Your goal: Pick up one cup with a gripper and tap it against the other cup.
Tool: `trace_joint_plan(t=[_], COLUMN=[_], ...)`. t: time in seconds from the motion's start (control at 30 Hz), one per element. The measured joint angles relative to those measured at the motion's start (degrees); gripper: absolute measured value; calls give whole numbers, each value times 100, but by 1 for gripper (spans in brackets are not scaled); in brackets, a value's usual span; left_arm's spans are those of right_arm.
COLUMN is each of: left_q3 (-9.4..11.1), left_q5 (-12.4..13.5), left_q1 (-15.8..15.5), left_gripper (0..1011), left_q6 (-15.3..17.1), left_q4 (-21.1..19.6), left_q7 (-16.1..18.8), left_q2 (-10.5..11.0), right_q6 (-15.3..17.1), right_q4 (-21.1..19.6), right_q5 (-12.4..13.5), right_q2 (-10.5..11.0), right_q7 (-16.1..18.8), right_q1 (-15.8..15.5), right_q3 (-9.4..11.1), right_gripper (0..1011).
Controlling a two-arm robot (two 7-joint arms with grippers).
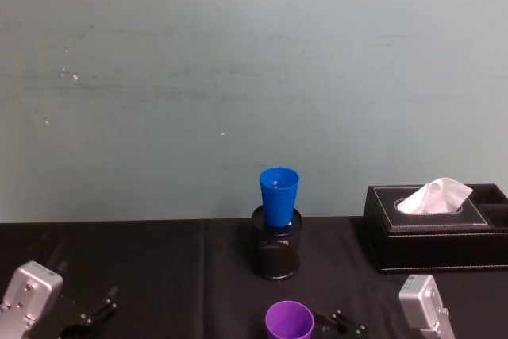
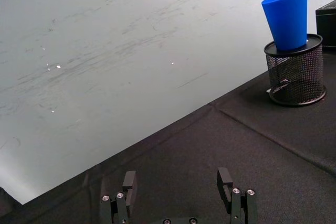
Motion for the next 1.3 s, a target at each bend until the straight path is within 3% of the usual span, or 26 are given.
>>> trace_joint_plan(t=[0.6,1.07,1.3], left_q3=[0,0,0], left_q5=[0,0,0], left_q1=[0,0,0], left_gripper=[1000,1000,1000], left_q6=[0,0,0], left_q4=[0,0,0], left_q7=[0,0,0], left_q2=[0,0,0], right_q6=[-246,-519,-502], right_q4=[825,1046,1042], right_q5=[-138,-326,-316], right_q2=[-469,-626,-621], right_q7=[252,273,271], right_q1=[486,606,606], right_q3=[-100,-150,-150], right_gripper=[1003,1003,1003])
